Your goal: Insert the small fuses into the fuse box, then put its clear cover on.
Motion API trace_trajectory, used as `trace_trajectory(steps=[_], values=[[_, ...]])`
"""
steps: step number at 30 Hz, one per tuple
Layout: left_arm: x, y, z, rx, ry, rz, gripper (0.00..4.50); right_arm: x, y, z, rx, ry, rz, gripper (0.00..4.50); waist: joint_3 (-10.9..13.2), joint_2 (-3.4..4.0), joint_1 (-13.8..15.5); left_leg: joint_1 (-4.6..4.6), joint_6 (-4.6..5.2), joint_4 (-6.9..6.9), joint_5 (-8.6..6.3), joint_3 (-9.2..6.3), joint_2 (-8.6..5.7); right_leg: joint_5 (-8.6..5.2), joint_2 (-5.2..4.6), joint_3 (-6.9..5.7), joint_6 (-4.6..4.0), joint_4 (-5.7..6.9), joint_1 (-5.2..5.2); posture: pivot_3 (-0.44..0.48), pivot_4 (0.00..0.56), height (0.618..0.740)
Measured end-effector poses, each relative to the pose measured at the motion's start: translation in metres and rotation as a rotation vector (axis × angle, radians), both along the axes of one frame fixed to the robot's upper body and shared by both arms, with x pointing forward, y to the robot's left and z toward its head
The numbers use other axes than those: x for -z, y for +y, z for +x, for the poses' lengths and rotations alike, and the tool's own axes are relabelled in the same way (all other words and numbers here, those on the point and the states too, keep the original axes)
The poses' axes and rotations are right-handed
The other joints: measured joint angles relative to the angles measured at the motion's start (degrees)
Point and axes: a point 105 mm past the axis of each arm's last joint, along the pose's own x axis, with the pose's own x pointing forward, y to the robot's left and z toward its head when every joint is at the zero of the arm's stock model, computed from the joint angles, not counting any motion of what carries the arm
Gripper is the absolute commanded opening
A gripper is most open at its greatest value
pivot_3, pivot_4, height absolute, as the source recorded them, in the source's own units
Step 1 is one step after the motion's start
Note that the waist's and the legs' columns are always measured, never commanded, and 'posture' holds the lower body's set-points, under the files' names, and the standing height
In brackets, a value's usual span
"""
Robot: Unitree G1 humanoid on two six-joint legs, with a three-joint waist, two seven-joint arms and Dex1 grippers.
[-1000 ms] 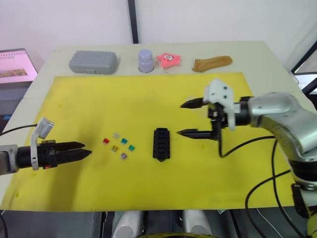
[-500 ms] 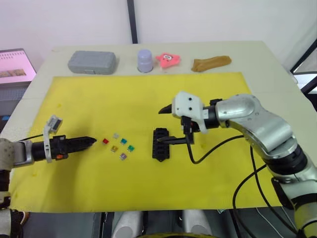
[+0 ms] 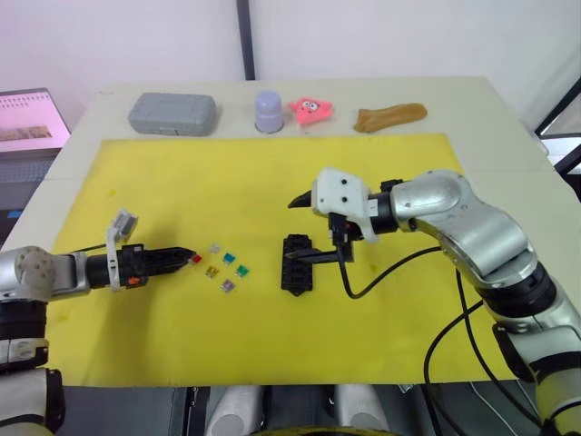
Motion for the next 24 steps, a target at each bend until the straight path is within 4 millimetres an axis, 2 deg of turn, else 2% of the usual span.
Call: trace_trajectory(steps=[7,10,12,24], values=[[0.001,-0.007,0.004,0.013,-0.008,-0.017,2.78,0.0,0.0,0.002,0.005,-0.003,-0.004,4.5,0.0,0.0,0.08,-0.01,0.0,0.04,0.0,-0.07,-0.04,0.0,-0.02,-0.01,0.0,0.0,0.04,0.0,0.15,0.74],[0.002,-0.007,0.005,0.014,-0.006,-0.015,1.88,0.0,-0.001,0.002,0.005,-0.003,-0.005,4.5,0.0,0.0,0.06,-0.01,0.0,0.04,0.0,-0.08,-0.04,0.0,-0.02,-0.01,0.0,0.0,0.04,0.0,0.15,0.74],[0.006,-0.009,0.005,0.011,0.007,-0.018,0.9,0.0,-0.001,0.002,0.006,-0.004,-0.005,4.5,0.0,-0.01,-0.03,-0.02,0.0,0.04,0.0,-0.07,-0.04,0.0,-0.02,-0.01,0.0,0.0,0.03,0.0,0.15,0.74],[0.01,-0.007,0.006,0.009,-0.001,0.001,0.9,0.0,-0.001,0.002,0.006,-0.005,-0.005,4.5,-0.01,0.0,-0.3,0.0,-0.02,0.03,0.01,-0.07,-0.01,0.0,-0.01,-0.02,0.0,0.01,0.01,0.0,0.15,0.74]])
